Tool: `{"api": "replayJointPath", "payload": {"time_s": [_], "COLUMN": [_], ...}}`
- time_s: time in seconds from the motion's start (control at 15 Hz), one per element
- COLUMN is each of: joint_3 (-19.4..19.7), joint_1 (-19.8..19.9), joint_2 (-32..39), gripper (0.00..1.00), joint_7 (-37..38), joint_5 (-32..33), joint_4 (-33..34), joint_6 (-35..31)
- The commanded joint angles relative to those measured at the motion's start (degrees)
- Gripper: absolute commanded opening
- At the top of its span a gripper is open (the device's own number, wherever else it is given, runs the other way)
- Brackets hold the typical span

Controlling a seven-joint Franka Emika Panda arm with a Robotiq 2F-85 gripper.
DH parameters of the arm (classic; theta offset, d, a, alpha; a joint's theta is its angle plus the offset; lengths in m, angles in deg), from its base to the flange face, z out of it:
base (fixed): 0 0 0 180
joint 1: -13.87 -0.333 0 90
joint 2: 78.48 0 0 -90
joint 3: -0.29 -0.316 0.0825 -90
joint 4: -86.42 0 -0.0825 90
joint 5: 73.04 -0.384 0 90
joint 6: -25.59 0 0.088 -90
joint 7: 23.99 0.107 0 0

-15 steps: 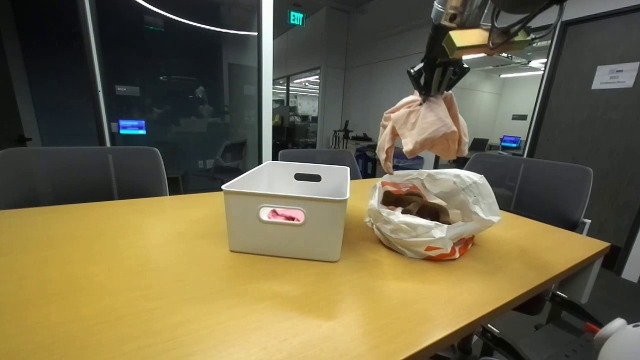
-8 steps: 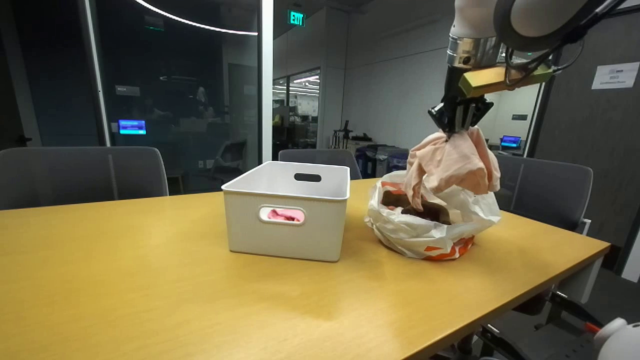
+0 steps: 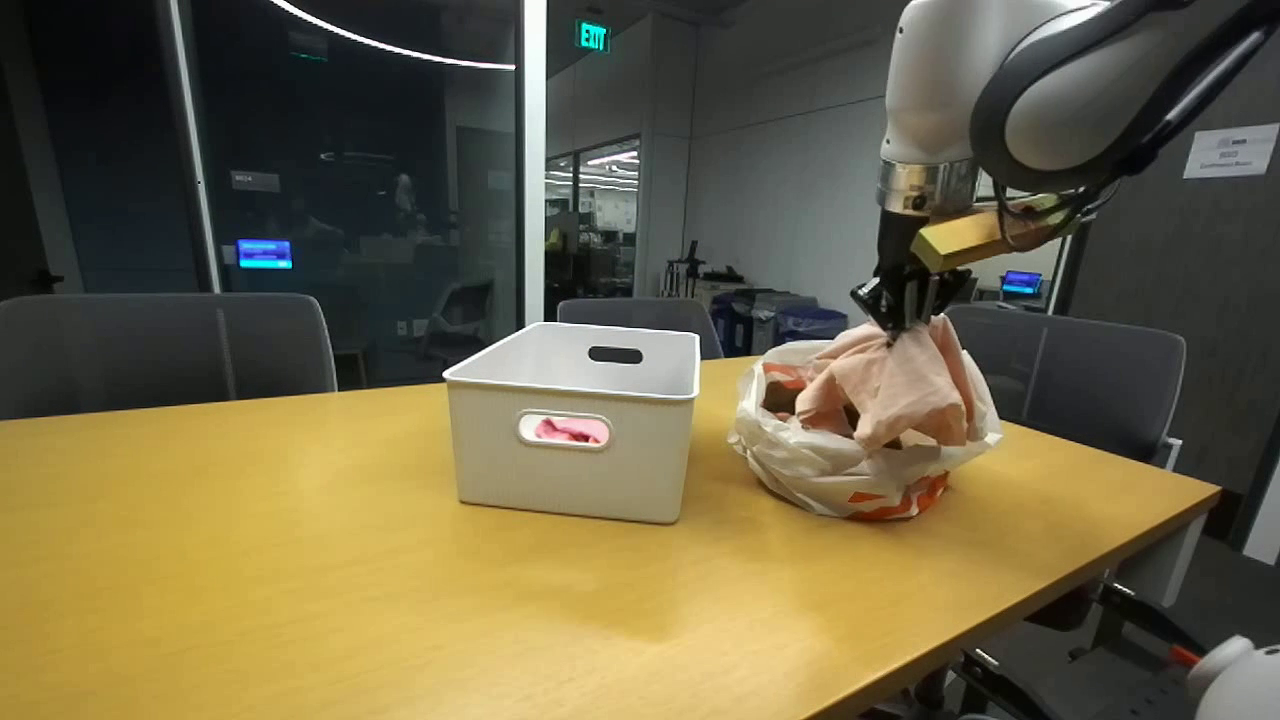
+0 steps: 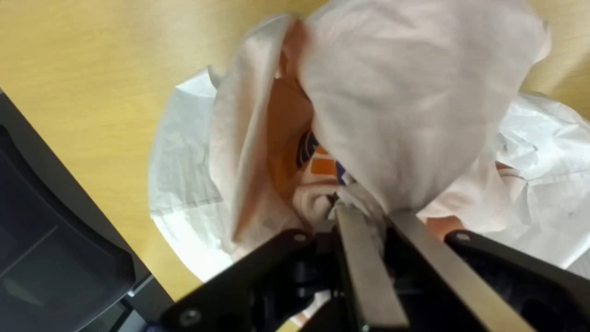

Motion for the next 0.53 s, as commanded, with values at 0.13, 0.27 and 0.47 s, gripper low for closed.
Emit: {"api": "replayJointPath", "payload": {"time_s": [0.13, 0.27, 0.47], "joint_3": [0.11, 1.14, 1.03], "joint_1": [3.10, 2.69, 4.03], "joint_2": [9.10, 11.56, 16.04], "gripper": [0.08, 0.08, 0.08], "joint_7": [-0.40, 0.59, 1.60], "joint_5": [13.70, 18.94, 24.88], "joint_4": [4.79, 6.35, 8.58], "joint_6": [-6.17, -7.21, -11.03]}}
